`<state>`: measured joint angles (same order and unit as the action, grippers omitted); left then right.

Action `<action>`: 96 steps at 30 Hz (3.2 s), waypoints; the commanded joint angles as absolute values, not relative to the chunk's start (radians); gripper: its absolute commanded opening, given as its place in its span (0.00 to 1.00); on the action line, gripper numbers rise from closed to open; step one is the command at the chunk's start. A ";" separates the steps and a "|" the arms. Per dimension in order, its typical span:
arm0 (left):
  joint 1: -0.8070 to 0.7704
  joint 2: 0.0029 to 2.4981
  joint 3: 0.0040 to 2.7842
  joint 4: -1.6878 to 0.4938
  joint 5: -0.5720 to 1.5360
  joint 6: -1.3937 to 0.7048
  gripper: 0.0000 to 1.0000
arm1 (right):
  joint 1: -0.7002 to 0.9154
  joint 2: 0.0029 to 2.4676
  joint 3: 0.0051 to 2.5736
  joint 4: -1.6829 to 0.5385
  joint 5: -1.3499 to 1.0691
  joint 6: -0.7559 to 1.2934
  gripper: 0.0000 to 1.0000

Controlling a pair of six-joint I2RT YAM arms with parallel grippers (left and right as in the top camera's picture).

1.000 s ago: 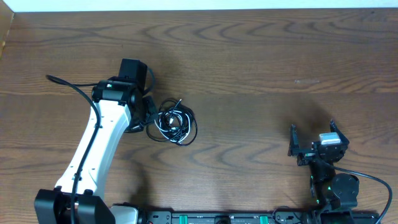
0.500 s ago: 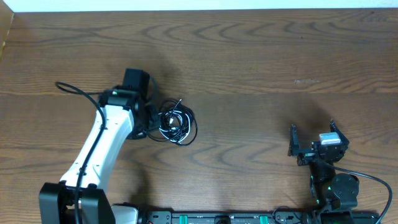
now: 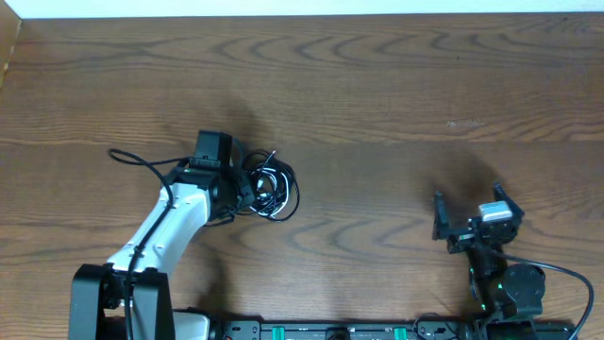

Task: Untangle cables
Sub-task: 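Lower the left gripper and pinch the cable bundle, then bring the right gripper to the bundle beside the left gripper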

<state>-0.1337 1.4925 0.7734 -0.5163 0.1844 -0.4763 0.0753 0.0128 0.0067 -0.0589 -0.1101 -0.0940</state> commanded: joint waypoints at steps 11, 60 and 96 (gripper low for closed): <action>-0.136 1.519 0.741 -0.422 0.194 -0.564 0.36 | 0.079 0.010 0.015 0.027 -0.522 0.140 0.99; -0.136 1.425 0.847 -0.347 0.545 -0.278 0.07 | 0.574 1.412 0.952 -0.299 -0.437 0.501 0.50; -0.123 1.423 0.839 -0.307 0.462 -0.835 0.24 | 0.660 1.664 0.952 0.086 -0.577 0.413 0.48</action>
<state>-0.1341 1.4361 0.8253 -0.3347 0.4656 -0.7689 0.6910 1.6886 0.9371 0.0826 -0.4774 0.4412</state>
